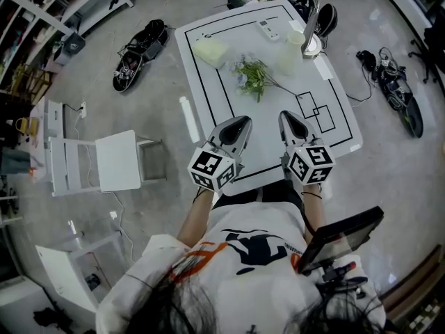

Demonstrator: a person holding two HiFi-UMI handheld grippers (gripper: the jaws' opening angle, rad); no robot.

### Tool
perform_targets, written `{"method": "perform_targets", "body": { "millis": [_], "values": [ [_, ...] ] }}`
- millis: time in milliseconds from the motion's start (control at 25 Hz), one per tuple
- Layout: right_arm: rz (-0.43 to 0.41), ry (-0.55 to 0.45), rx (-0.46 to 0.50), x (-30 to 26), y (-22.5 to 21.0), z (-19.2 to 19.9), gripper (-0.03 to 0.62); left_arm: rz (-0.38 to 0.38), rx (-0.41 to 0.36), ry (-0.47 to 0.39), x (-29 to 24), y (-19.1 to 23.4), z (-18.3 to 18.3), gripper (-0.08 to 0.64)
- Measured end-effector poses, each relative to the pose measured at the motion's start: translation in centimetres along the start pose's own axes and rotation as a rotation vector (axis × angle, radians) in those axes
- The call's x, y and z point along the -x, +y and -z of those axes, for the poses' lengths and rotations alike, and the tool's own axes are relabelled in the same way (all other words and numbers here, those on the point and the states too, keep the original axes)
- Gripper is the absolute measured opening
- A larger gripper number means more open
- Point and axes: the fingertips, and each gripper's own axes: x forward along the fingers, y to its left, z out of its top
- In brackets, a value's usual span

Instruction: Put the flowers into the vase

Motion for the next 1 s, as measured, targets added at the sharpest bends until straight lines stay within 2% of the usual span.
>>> {"method": "perform_targets", "body": {
  "millis": [440, 520, 560, 720, 840, 1000],
  "values": [
    [-0.158, 0.176, 0.101, -7.9, -5.0, 0.8, 0.025, -0.158, 0.059, -0.005, -5.4, 2.4, 0.5, 0.011],
    [-0.197, 0.22, 0.108, -9.2, -5.8, 1.3, 0.115, -0.189, 0.069, -0.001, -5.7, 2.7, 0.8, 0.011],
    [-0.212, 0.243, 0.121, -9.9, -6.1, 1.6, 0.14, -0.205, 0.076, -0.001, -5.7, 2.8, 0.9, 0.011],
    [-0.259, 0.329, 0.271, -13.1, -6.9, 2.5, 0.162, -0.258, 0.096, 0.0, -5.5, 3.2, 1.5, 0.011],
    [-0.336, 0.417, 0.384, -15.4, -6.3, 3.6, 0.217, -0.291, 0.112, 0.005, -5.2, 3.9, 2.2, 0.011],
    [-0.405, 0.508, 0.52, -17.7, -5.9, 5.3, 0.23, -0.33, 0.141, 0.009, -5.0, 4.8, 3.2, 0.011]
  ]
}}
